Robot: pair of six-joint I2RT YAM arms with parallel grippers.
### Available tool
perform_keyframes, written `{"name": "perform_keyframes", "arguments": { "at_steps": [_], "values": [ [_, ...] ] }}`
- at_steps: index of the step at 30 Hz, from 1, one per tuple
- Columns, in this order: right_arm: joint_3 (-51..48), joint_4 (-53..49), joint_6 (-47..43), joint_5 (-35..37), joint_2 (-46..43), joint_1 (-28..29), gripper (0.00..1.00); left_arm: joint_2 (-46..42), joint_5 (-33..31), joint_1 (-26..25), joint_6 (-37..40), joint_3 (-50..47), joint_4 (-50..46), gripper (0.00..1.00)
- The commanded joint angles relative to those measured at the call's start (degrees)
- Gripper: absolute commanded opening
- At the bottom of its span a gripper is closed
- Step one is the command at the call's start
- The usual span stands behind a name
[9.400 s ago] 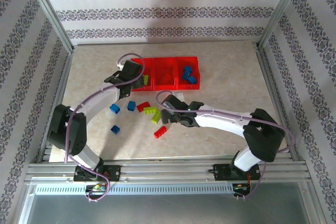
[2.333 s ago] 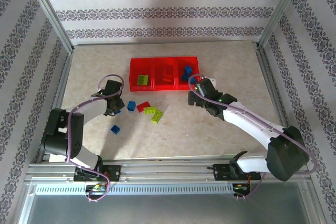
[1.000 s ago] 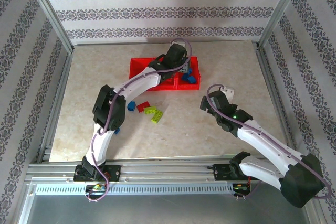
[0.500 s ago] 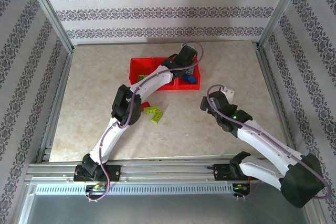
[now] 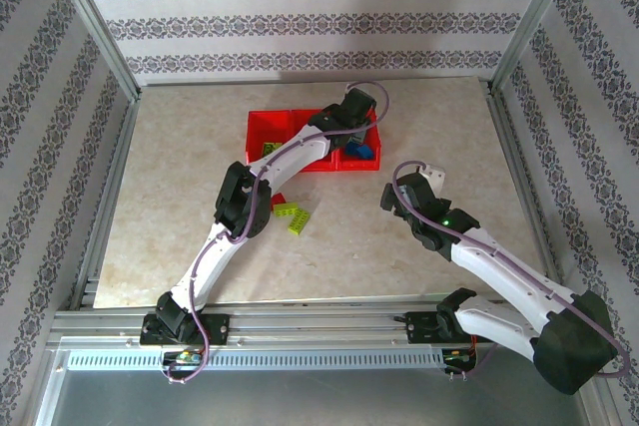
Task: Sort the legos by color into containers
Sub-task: Place the lego in the container, then pick up the lego from the center of the table.
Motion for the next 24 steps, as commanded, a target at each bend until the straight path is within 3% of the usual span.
{"name": "perform_keyframes", "arguments": {
  "at_steps": [1,12,17,20,24],
  "values": [
    [0.1,0.3,0.0,0.3,0.4,-0.8,0.98,-1.7,-0.7,-0.4,0.1,2.1,-2.2,0.62],
    [0.4,1.1,-0.8,-0.6,1.4,-0.8,0.98,-12.3,1.7,-0.4,-4.1,-4.5,-1.3,0.78],
    [0.7,2.1,-1.1,-1.4,2.3,-0.8,0.98,-23.5,1.3,-0.4,-6.1,-20.5,7.9,0.88],
    [1.3,2.7,-1.5,-2.0,3.0,-0.7,0.98,-31.0,-0.5,-0.3,-7.3,-31.5,14.3,1.0],
    [2.2,3.3,-2.0,-2.9,4.2,-0.5,0.98,-39.7,-3.7,0.1,-8.8,-43.4,19.4,1.0]
  ]
}}
